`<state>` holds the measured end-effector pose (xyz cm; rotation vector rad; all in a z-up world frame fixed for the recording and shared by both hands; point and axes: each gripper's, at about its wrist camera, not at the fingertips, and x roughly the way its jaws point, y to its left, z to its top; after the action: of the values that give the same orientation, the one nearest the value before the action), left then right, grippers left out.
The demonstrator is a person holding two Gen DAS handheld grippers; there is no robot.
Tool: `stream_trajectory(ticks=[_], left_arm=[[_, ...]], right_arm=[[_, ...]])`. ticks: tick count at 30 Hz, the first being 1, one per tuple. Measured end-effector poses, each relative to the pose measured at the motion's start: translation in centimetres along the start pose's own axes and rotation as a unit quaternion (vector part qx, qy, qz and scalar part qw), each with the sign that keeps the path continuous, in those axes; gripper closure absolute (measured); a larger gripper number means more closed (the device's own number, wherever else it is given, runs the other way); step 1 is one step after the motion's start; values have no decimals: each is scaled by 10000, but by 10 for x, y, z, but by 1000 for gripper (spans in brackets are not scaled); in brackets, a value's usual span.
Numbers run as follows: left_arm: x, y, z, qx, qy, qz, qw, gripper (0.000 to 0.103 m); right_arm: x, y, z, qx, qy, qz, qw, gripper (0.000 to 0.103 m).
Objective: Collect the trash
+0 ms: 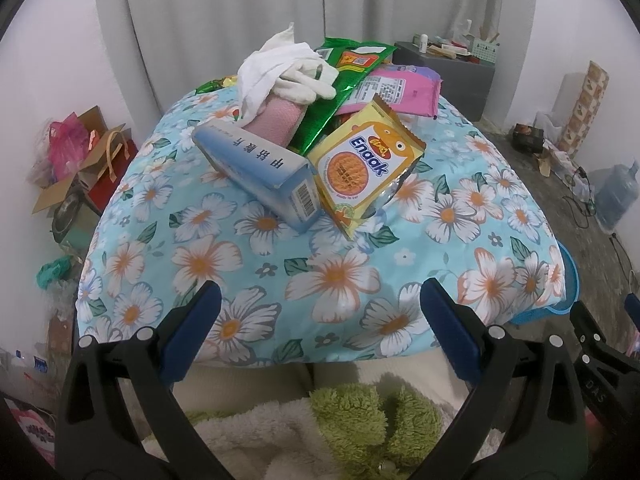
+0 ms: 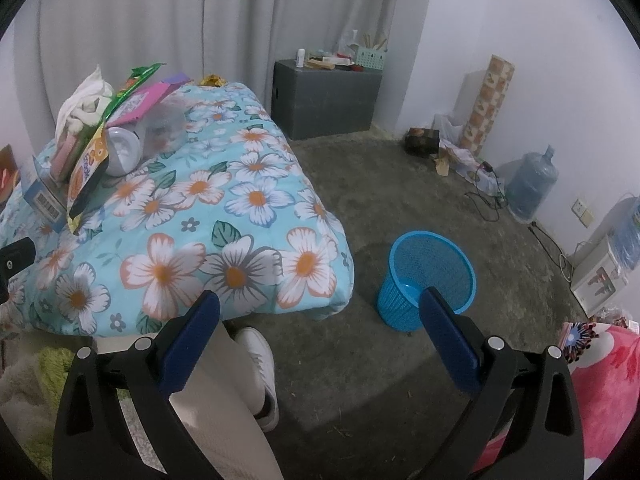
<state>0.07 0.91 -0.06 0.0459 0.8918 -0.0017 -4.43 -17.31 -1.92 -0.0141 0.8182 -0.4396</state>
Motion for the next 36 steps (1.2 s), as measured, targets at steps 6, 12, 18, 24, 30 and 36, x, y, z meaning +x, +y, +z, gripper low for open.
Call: stream_trajectory(ticks=[6,12,18,24,30,36], left_arm=[[-1,3,1,-16,6,7,10000,7],[-1,4,1,-13,5,6,10000,7],[-1,4,0,-11,7,2,10000,7],[-1,4,1,-9,9,-2,10000,7],[0,10,0,-21,21,3,10000,7],[1,14,-3,-21,25,11,10000,7]], right_arm=[[-2,0,1,3,6,6,10000,6],[-1,1,1,16,5,-6,10000,6],[-1,1,1,13,4,-6,10000,6],[-2,2,1,28,15,-46,10000,6],[-1,1,0,33,22,-51,10000,6],[-1,1,1,39,23,-57,10000,6]])
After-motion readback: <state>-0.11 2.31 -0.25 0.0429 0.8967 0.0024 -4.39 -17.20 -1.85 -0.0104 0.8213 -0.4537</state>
